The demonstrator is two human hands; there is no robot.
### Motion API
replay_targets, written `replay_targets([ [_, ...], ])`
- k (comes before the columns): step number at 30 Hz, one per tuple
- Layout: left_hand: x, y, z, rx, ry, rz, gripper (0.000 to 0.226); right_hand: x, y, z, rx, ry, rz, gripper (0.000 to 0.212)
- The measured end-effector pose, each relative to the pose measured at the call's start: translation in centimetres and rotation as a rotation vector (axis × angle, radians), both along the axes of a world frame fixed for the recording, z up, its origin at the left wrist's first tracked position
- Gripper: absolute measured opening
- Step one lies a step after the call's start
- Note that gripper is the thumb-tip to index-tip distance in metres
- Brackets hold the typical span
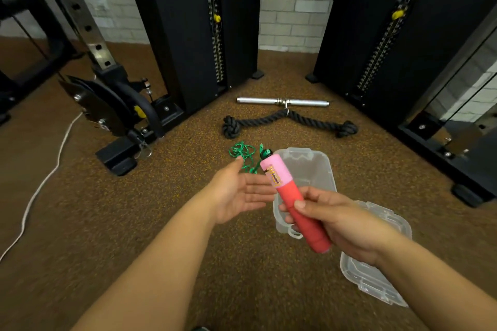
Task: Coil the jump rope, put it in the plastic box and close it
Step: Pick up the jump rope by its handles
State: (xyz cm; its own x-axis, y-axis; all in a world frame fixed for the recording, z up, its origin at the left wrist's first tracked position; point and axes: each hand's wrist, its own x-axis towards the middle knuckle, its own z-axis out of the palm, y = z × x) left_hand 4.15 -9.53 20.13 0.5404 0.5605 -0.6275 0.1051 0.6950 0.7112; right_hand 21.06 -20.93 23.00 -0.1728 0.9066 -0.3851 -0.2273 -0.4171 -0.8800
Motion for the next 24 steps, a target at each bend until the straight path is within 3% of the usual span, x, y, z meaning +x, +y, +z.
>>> replay_targets([
  [4,-0.1,0.1,0.1,-0.063,-0.093,0.006,0.087,0.3,-0.2,0.3,0.034,0.108,0.047,0.039],
  [10,-0.5,0.5,1.1,-0.123,-0.262,0.050,0.099,0.2,-1.3,-1.2,-0.074,0.020,0.313,0.043],
  [15,-0.1,0.9,1.6,-0.113,-0.297,0.065,0.102,0.4,-1.1,-2.0,-0.100,-0.010,0.335,0.048],
  [24,0.6,1.3,1.6,-0.154,-0.334,0.049,0.101,0.9,-0.5,-2.1,-0.040,0.024,0.436,0.037],
])
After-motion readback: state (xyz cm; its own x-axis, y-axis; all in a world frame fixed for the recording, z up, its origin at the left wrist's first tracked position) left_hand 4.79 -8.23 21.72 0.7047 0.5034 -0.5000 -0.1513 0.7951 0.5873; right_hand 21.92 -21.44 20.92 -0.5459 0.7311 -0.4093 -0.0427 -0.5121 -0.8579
